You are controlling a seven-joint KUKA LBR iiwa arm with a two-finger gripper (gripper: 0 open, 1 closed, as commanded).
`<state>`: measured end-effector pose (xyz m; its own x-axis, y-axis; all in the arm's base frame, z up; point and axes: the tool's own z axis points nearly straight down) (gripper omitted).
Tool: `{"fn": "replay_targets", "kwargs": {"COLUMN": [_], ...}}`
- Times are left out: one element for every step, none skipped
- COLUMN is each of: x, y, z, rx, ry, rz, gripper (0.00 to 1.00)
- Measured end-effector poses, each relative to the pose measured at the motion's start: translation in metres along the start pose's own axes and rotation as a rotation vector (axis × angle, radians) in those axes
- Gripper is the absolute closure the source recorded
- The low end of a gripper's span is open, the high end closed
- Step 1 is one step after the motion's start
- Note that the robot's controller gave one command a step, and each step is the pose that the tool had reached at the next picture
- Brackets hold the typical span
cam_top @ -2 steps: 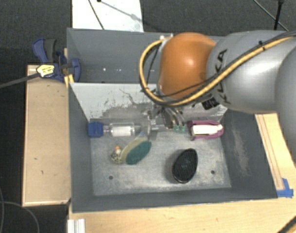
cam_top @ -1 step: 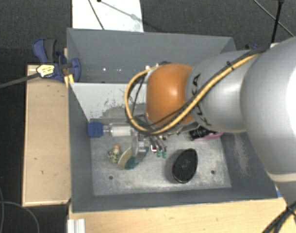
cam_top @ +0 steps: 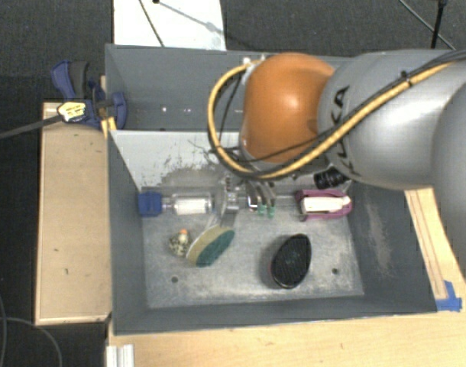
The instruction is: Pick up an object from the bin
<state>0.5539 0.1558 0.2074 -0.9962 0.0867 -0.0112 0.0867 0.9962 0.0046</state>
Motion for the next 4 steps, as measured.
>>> {"fn": "replay_targets", "kwargs": {"x": [0.006, 0.005, -0.007, -0.008], "y": [-0.021, -0.02, -0.017, -0.015], "z": [0.07, 0.067, 0.135, 0.129], "rx": [0.007, 0.005, 0.002, -0.002], "ry": [0.014, 0.01, 0.005, 0.004], "rz": [0.201, 0.201, 0.186, 0.187], "gripper": [1.0, 0.0, 0.0, 1.0]}}
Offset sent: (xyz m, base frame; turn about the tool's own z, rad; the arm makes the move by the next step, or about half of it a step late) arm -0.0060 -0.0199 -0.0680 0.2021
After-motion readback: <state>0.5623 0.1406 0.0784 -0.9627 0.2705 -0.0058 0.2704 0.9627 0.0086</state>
